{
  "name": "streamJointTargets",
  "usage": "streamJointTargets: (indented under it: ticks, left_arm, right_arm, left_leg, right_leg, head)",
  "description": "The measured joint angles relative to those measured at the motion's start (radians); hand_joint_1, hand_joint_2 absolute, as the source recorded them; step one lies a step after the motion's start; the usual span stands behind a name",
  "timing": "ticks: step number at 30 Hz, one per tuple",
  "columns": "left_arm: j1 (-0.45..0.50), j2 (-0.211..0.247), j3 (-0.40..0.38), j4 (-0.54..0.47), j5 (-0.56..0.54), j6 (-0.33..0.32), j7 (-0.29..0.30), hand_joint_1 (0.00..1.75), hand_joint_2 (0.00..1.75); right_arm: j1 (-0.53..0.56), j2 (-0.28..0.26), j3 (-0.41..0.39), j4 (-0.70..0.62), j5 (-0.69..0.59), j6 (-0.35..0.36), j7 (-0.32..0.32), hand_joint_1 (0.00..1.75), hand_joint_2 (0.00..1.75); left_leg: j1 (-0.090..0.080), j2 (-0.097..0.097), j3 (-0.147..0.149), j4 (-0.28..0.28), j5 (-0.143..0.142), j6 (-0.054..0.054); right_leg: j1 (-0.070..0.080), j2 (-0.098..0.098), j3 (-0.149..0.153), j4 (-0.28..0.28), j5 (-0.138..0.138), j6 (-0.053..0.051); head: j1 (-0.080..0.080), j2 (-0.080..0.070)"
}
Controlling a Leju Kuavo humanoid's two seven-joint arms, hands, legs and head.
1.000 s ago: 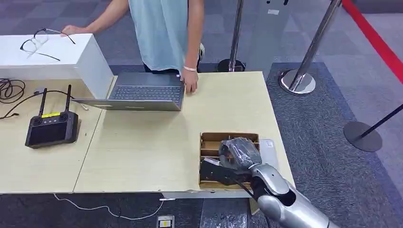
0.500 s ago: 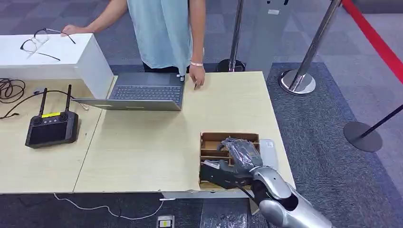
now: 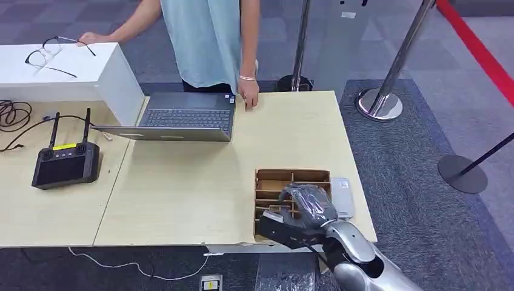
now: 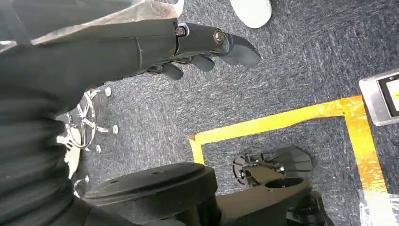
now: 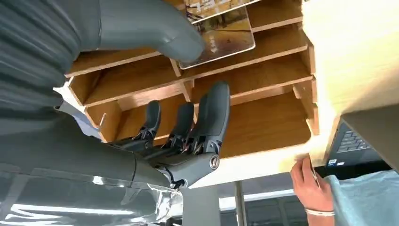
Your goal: Pass the card to the sensor for recognition and then transmit it.
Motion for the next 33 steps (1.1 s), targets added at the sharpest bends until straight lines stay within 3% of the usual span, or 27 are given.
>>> streamJointTargets:
  ticks: [15,17,28,33]
  left_arm:
    - [0.0,0.0,0.0,0.0,-0.003,0.0,0.008,0.0,1.75]
    - [0.0,0.0,0.0,0.0,-0.002,0.0,0.008,0.0,1.75]
    - [0.0,0.0,0.0,0.0,-0.005,-0.005,0.008,0.0,1.75]
    - [0.0,0.0,0.0,0.0,-0.011,-0.005,0.008,0.0,1.75]
  right_arm:
    - [0.01,-0.003,-0.011,0.001,0.0,-0.006,-0.003,0.86,1.75]
    - [0.01,-0.003,-0.012,0.001,0.0,-0.006,-0.003,0.72,1.75]
    - [0.006,0.0,-0.016,0.001,0.0,-0.002,-0.003,0.72,1.75]
    - [-0.002,0.003,-0.016,0.002,0.0,0.003,-0.004,0.8,1.75]
  left_leg:
    - [0.0,0.0,0.0,0.0,0.0,0.0]
    - [0.0,0.0,-0.001,0.0,0.0,0.0]
    - [0.0,0.0,-0.001,0.0,0.0,0.0]
    - [0.0,0.0,-0.001,0.0,0.0,0.0]
  right_leg:
    - [0.0,0.0,0.0,0.0,0.0,0.0]
    - [0.0,0.0,0.0,0.0,0.0,0.0]
    - [0.0,0.0,0.0,0.0,0.0,0.0]
    - [0.0,0.0,0.0,0.0,0.0,0.0]
  head:
    - [0.0,0.0]
    - [0.0,0.0]
    - [0.0,0.0]
    - [0.0,0.0]
